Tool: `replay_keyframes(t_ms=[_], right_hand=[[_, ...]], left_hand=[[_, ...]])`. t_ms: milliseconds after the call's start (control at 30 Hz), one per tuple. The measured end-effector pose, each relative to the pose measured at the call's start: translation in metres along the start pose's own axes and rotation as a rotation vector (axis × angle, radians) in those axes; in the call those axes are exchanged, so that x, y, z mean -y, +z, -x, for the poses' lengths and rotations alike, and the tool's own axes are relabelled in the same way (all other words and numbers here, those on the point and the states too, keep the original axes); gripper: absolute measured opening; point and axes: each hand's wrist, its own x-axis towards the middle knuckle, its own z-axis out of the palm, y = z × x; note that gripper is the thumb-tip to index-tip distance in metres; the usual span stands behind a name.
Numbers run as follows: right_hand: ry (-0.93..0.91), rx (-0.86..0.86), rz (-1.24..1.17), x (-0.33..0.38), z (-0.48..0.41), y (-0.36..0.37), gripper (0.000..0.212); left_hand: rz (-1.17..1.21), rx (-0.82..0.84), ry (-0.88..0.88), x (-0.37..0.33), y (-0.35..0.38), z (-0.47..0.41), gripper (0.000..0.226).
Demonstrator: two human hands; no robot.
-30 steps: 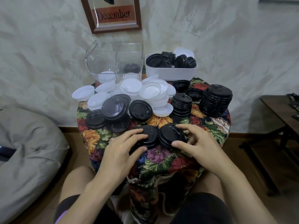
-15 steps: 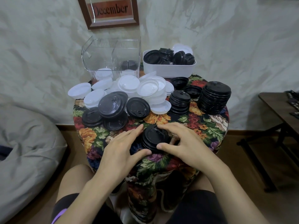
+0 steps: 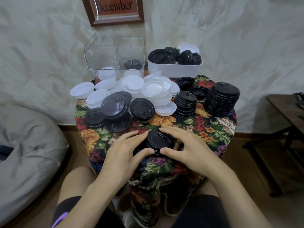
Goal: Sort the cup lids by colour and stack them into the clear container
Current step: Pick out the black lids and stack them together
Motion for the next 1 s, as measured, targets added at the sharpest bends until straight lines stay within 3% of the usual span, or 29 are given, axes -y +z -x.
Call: replay_keyframes(t_ms=[400, 567, 633, 733, 833, 933, 1000], right_hand=[[-0.013, -0.021, -0.013, -0.002, -0.001, 0.003, 0.065], [0.031, 0.025, -0.215, -0.010, -0.006, -0.008, 0.058], [0.052, -0.031, -0.296, -0.018, -0.012, -0.016, 0.049], [0.100, -0.271, -0.290, -0.031, -0.028, -0.028, 0.036], [0.167, -0.433, -0.053, -0.038, -0.050, -0.037, 0.054], [0.270, -0.343, 0.094, -0.042, -0.072, -0.036, 0.076], [0.313, -0.331, 0.086, -0.047, -0.082, -0.033, 0.077]], left_hand=[[-0.027, 0.066, 0.043, 0.002, -0.004, -0.002, 0.067], [-0.041, 0.133, 0.018, -0.003, -0.007, -0.008, 0.086], [-0.046, 0.159, 0.011, -0.004, -0.006, -0.013, 0.093], [-0.032, 0.165, 0.006, -0.008, -0.004, -0.018, 0.095], [-0.013, 0.144, -0.006, -0.012, -0.003, -0.022, 0.089], [-0.035, 0.138, -0.002, -0.013, -0.001, -0.023, 0.090], [-0.054, 0.136, 0.006, -0.011, 0.000, -0.022, 0.091]])
